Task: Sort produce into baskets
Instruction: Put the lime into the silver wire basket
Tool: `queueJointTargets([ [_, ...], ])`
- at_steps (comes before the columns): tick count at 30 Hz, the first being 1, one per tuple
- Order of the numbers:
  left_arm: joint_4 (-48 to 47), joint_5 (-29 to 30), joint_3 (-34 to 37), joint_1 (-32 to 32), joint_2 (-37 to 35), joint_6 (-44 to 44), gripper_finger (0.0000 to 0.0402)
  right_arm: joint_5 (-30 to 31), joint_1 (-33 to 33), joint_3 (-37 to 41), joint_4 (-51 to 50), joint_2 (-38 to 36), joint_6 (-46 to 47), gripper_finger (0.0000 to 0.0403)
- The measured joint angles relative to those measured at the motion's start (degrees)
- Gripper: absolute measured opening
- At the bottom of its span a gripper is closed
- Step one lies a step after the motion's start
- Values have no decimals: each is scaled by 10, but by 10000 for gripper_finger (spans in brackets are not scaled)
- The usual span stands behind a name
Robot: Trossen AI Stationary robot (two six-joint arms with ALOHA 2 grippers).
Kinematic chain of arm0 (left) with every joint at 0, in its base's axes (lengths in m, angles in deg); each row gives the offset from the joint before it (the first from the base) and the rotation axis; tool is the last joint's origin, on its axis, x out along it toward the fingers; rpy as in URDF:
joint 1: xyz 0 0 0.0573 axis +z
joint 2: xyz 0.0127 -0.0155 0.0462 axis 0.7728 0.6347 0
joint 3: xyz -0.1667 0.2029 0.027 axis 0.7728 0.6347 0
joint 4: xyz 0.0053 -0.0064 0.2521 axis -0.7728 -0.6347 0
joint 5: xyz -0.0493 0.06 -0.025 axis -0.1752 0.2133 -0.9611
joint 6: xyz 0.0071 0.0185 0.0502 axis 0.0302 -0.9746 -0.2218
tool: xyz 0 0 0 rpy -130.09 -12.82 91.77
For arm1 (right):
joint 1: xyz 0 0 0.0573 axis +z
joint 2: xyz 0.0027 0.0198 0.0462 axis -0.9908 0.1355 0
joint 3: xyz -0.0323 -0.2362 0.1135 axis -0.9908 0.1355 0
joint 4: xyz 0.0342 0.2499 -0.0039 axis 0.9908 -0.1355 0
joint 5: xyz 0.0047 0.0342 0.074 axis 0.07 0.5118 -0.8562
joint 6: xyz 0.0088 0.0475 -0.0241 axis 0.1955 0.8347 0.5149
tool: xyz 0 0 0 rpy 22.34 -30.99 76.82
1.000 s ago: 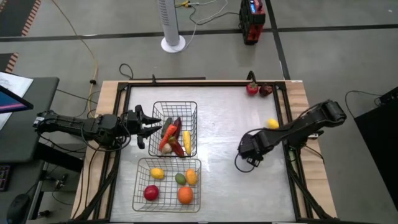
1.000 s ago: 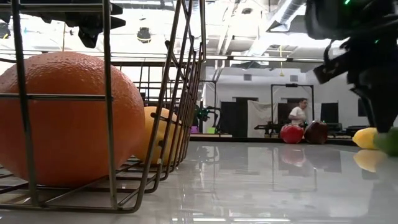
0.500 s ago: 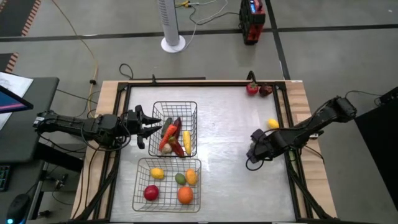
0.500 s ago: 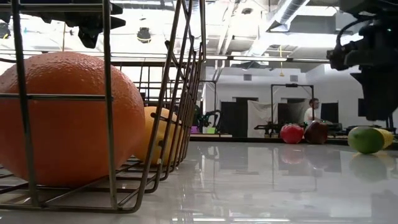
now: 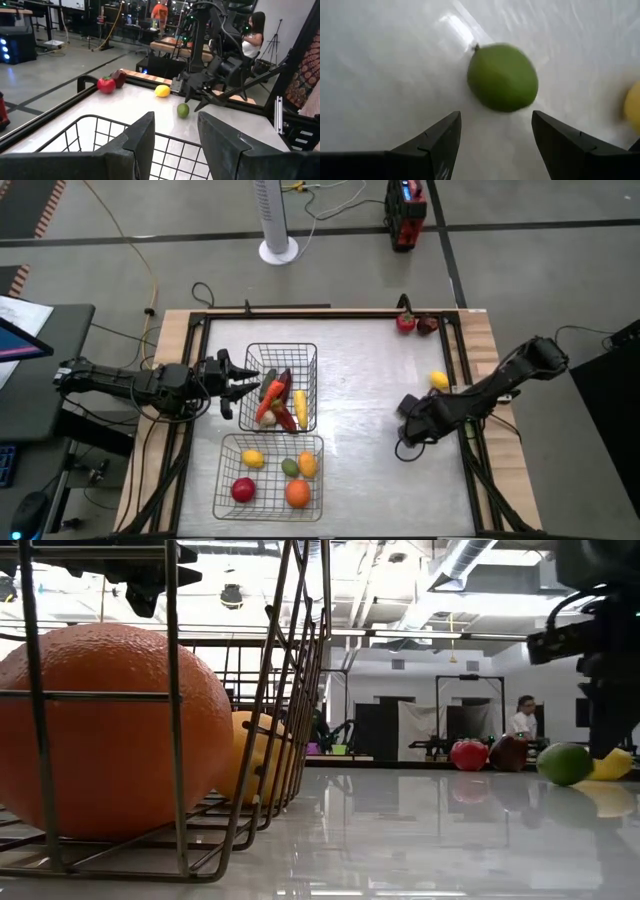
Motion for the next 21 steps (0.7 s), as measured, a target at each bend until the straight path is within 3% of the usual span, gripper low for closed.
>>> queueJointTargets([
  [7,0,-1,0,0,0,0,137,38,-2,1,-5,-21,-136,272],
  [12,0,-1,0,0,0,0,137,63,-22,2,-3,-55,-162,272],
  [17,0,-1,0,0,0,-1,137,46,-52,10,1,-76,-191,279],
  [21,0,-1,0,0,0,-1,137,41,-74,10,50,-71,-250,310],
])
